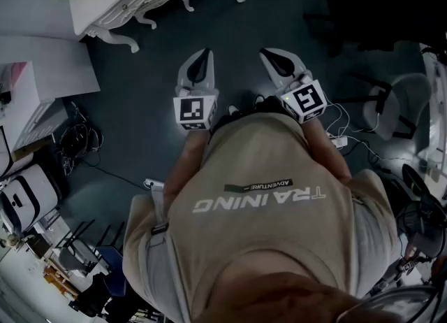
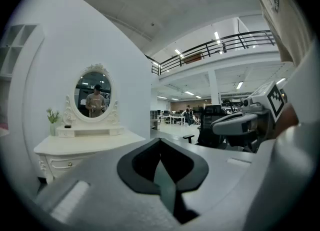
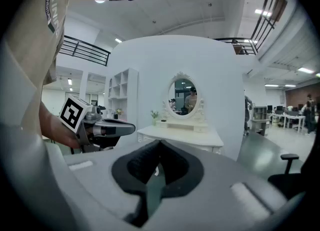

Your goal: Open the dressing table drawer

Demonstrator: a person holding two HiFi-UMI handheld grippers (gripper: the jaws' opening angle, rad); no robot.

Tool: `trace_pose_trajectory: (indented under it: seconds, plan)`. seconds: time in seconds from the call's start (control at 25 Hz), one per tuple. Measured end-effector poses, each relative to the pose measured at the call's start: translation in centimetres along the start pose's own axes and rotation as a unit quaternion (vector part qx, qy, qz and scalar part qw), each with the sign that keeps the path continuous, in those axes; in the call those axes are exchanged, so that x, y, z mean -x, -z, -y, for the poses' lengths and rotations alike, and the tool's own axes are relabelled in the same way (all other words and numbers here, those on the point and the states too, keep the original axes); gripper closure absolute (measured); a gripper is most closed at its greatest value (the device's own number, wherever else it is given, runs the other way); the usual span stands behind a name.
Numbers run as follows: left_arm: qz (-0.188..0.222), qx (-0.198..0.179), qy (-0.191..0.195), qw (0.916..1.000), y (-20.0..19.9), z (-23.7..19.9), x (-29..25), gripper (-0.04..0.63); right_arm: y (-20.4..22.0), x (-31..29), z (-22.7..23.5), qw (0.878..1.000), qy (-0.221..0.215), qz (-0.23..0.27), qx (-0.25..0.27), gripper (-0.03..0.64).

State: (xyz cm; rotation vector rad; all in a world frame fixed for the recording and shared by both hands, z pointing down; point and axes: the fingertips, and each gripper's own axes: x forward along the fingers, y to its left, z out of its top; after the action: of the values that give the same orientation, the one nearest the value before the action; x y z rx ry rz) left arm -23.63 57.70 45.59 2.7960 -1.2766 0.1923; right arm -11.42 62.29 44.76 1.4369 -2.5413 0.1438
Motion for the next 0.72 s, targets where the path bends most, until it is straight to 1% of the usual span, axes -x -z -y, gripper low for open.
trace_pose_trajectory:
  seconds: [0.2, 0.36, 0.48, 0.56, 0.6, 0.68, 0.72]
  plan:
    - [-0.014, 0.018, -0.005, 0.9997, 1.6, -1.0, -1.6, 0.588, 0.8, -1.1, 0.9, 1.0, -0.003, 0.017, -0.012, 0.614]
    - [-0.024, 0.012, 0.001, 0.9996, 2.2, -0.5, -4.2, 0.588, 2.6, -1.3, 3.5, 0.999, 0.004, 0.004, -0.033, 0.614]
    - [-0.03, 0.008, 0.003, 0.9995, 1.8, -0.4, -6.5, 0.588, 2.9, -2.3, 5.8, 0.999, 0.008, 0.009, -0.037, 0.614]
    - [-0.036, 0.016, 0.009, 0.9992, 1.4, 0.0, -8.5, 0.588, 2.2, -2.9, 7.9, 1.0, 0.008, 0.018, -0.024, 0.614]
    - [-0.036, 0.019, 0.012, 0.9991, 1.0, 0.3, -9.7, 0.588, 1.8, -3.2, 9.2, 1.0, 0.006, 0.02, -0.01, 0.614]
    - [-0.032, 0.012, 0.014, 0.9993, -0.5, 0.7, -12.3, 0.588, 1.2, -4.0, 11.8, 1.0, 0.001, 0.022, 0.021, 0.614]
    - [-0.031, 0.004, 0.01, 0.9995, -1.2, 0.7, -13.5, 0.588, 1.0, -4.5, 13.1, 0.999, -0.001, 0.024, 0.029, 0.614]
